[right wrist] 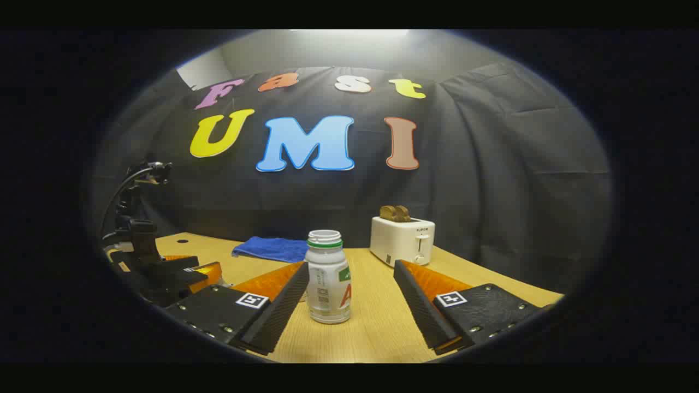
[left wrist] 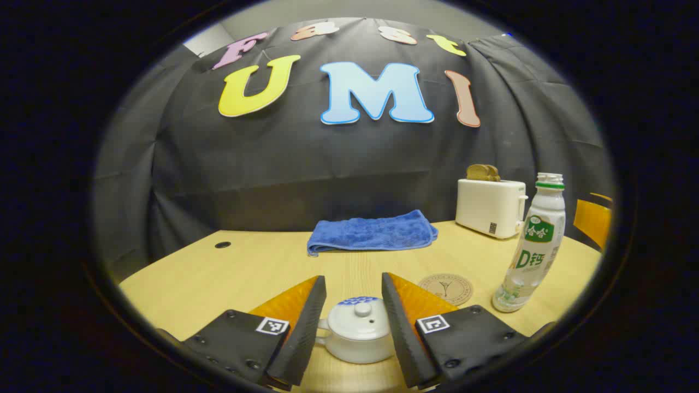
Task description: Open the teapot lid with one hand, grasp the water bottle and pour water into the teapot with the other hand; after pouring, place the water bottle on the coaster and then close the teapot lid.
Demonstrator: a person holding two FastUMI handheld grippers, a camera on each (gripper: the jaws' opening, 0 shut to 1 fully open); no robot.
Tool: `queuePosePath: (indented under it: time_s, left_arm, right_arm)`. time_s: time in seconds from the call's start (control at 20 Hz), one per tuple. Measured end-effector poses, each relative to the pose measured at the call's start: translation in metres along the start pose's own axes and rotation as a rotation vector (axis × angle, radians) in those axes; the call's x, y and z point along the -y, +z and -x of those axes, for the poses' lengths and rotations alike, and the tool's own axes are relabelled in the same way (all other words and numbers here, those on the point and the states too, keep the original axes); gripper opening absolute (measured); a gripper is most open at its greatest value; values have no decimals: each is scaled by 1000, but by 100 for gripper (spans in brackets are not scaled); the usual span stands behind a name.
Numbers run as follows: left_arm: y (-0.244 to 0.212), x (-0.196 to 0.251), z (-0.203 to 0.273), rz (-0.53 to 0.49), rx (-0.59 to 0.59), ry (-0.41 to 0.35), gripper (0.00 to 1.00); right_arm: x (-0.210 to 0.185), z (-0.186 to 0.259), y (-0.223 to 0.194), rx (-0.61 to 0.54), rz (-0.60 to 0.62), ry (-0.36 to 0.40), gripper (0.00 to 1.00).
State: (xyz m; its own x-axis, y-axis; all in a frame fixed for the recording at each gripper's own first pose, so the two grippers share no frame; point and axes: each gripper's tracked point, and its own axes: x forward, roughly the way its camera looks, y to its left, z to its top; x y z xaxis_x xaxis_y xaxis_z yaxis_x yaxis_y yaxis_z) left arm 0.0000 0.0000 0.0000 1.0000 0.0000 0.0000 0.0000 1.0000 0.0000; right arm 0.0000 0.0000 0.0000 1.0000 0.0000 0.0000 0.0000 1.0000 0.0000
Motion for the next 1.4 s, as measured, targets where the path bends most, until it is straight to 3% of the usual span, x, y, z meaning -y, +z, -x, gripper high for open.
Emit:
queuePosePath:
  time_s: [0.35, 0.4, 0.45, 0.5, 0.65, 0.7, 0.75, 0.8, 1.15, 1.2, 1.35, 1.4]
  left_arm:
    - [-7, 3, -3, 9, -16, -1, 52]
    - [-6, 4, -4, 4, -15, 3, 44]
    - [-8, 6, -5, 2, -14, 6, 44]
    - [-7, 6, -5, 3, -13, 6, 35]
    - [-5, 10, -4, 2, -10, -4, 26]
    - [-4, 9, -6, -2, -8, -4, 15]
    - [-4, 8, -4, 1, -8, -5, 19]
    - [-2, 8, -4, 6, -4, -8, 14]
    - [26, 4, 9, 67, 46, -36, 14]
    - [34, 4, 14, 78, 53, -44, 10]
    - [55, -2, 31, 81, 86, -51, 10]
    - [63, -4, 39, 80, 98, -51, 14]
  right_arm:
    - [8, -3, -13, -34, -25, -10, 96]
    - [9, -3, -14, -35, -24, -12, 96]
    - [10, -3, -14, -36, -26, -13, 96]
    - [10, -3, -15, -38, -28, -11, 96]
    - [10, -3, -18, -48, -28, -4, 96]
    - [9, -3, -19, -51, -29, 0, 96]
    - [8, -2, -21, -53, -31, 5, 96]
    - [7, -3, -21, -56, -32, 9, 96]
    - [-3, -5, -31, -89, -50, 68, 96]
    - [-4, -6, -32, -91, -47, 74, 96]
    - [-9, -9, -34, -96, -36, 101, 96]
    - [-11, -11, -35, -100, -32, 114, 96]
